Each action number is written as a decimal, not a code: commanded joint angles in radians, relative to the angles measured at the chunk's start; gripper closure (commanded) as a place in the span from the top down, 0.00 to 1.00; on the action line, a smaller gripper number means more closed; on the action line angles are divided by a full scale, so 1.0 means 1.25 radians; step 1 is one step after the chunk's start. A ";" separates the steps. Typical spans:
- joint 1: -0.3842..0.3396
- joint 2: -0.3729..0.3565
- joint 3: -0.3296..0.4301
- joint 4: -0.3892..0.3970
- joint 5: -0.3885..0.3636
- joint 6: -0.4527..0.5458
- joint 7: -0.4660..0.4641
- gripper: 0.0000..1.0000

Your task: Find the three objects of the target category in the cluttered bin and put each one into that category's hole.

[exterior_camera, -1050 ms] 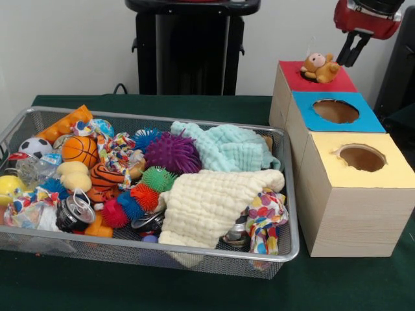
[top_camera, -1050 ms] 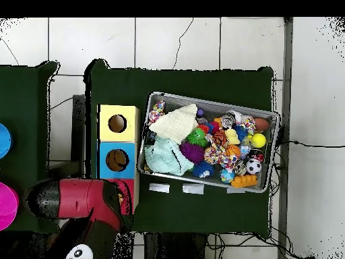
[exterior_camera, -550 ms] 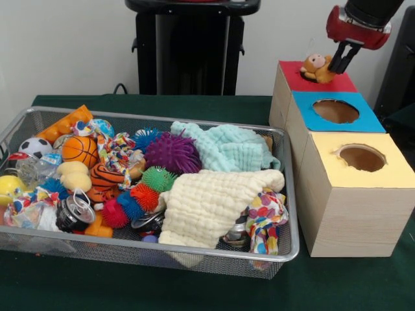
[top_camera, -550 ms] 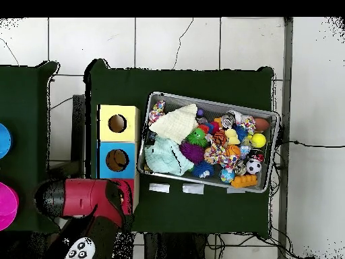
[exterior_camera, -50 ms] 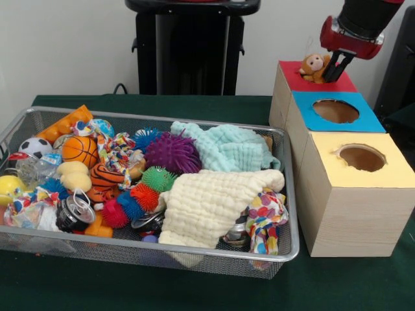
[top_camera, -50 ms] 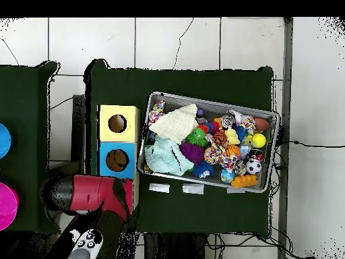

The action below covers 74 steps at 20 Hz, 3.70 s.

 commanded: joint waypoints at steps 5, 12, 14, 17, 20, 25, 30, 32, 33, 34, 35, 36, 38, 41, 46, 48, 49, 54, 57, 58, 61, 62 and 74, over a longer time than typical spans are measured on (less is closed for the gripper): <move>-0.020 0.089 0.074 0.025 0.004 0.079 0.186 0.00; -0.012 0.086 0.073 0.026 0.002 0.233 0.219 0.00; 0.001 0.079 0.059 0.020 -0.010 0.272 0.231 0.00; 0.016 0.078 0.039 0.022 -0.024 0.293 0.238 0.00; 0.005 0.093 0.048 0.041 -0.017 0.247 0.217 0.00; -0.025 0.140 0.060 0.041 -0.021 0.150 0.176 0.00; -0.036 0.145 0.076 0.052 -0.015 0.052 0.148 0.00; -0.031 0.140 0.074 0.051 -0.017 0.036 0.149 0.00; -0.027 0.137 0.072 0.051 -0.019 0.026 0.150 0.00; -0.023 0.133 0.070 0.052 -0.024 0.003 0.148 0.00; -0.018 0.128 0.069 0.058 -0.023 -0.012 0.150 0.00; -0.014 0.123 0.068 0.065 -0.025 -0.051 0.148 0.00; 0.004 0.121 0.049 0.064 -0.039 -0.098 0.155 0.00; 0.027 0.113 0.030 0.064 -0.051 -0.127 0.158 0.00; 0.019 0.039 0.052 0.090 -0.032 -0.115 0.139 0.00; 0.018 -0.017 0.050 0.101 -0.022 -0.073 0.136 0.00; 0.005 -0.050 0.057 0.111 -0.009 -0.071 0.130 0.00; -0.031 -0.130 0.076 0.110 0.003 -0.078 0.094 0.00; -0.040 -0.159 0.080 0.110 0.000 -0.089 0.091 0.00; -0.039 -0.170 0.077 0.110 -0.003 -0.083 0.094 0.00; -0.060 -0.169 0.101 0.133 -0.002 -0.127 0.083 0.00; -0.069 -0.164 0.110 0.137 0.000 -0.141 0.080 0.00; -0.096 -0.077 0.062 0.046 -0.135 -0.261 0.057 0.00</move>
